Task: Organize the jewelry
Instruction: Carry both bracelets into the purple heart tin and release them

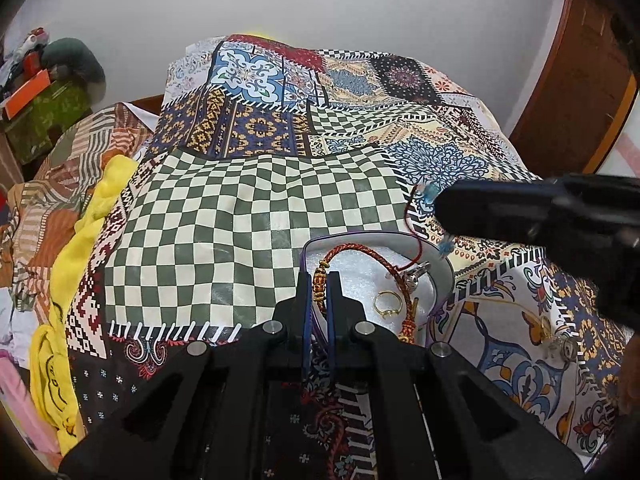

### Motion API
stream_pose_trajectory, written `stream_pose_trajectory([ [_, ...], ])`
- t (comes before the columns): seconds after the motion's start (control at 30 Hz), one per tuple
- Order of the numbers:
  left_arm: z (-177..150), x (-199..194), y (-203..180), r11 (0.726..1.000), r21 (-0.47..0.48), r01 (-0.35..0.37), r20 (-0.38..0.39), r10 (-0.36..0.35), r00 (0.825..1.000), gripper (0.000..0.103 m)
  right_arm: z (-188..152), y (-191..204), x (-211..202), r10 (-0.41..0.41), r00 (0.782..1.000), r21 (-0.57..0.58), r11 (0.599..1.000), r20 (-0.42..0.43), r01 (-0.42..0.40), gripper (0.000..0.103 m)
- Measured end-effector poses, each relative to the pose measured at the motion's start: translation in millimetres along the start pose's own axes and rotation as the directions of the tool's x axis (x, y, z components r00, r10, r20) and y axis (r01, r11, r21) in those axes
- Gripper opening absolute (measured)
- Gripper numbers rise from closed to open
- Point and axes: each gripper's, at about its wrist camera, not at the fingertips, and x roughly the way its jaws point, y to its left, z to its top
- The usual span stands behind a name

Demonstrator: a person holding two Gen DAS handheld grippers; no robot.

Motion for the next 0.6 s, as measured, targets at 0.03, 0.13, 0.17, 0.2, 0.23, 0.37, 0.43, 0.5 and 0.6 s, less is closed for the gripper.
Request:
stream_pose_trajectory([
  [0.03, 0, 1, 1, 1.0, -0.001, 0.006, -0.002, -0.006, 1.0, 0.005, 0, 0, 3, 0.007, 1.0, 0.003, 1.0, -0.013, -0.007, 0.007],
  [0.13, 0, 0, 0, 1.0, 0.015, -0.002, 0.002, 0.002, 1.0, 0.005, 1, -2, 12, 0.024, 0.999, 0.013, 1.0, -0.043, -0.023, 0.007],
  [0.17, -1, -1, 0, 1.0, 0.023, -0.003, 0.002, 0.003, 1.0, 0.005, 1, -2, 15, 0.025, 0.998, 0.014, 1.0, -0.053, -0.025, 0.007],
  [0.2, -1, -2, 0, 1.0, 0.03, -0.006, 0.004, 0.006, 1.0, 0.005, 1, -2, 17, 0.029, 0.998, 0.015, 1.0, -0.06, -0.028, 0.007],
  [0.23, -2, -4, 0, 0.999, 0.035, -0.012, 0.007, 0.012, 1.0, 0.005, 0, -2, 19, 0.033, 0.997, 0.018, 0.999, -0.07, -0.032, 0.007],
  [0.37, -6, -13, 8, 0.999, 0.024, -0.024, 0.023, 0.023, 0.999, 0.005, -1, -2, 28, 0.047, 0.994, 0.022, 0.999, -0.101, -0.045, 0.007],
  [0.43, -7, -17, 13, 0.999, 0.015, -0.029, 0.027, 0.028, 0.999, 0.005, -1, 2, 32, 0.046, 0.992, 0.01, 0.999, -0.118, -0.045, 0.007],
  [0.5, -8, -20, 17, 0.999, 0.007, -0.035, 0.029, 0.035, 0.999, 0.008, -2, 7, 35, 0.048, 0.99, -0.003, 0.999, -0.135, -0.049, 0.007],
  [0.6, -10, -22, 24, 0.999, -0.006, -0.036, 0.019, 0.036, 0.999, 0.01, -4, 12, 39, 0.04, 0.988, -0.018, 0.999, -0.152, -0.044, 0.007],
])
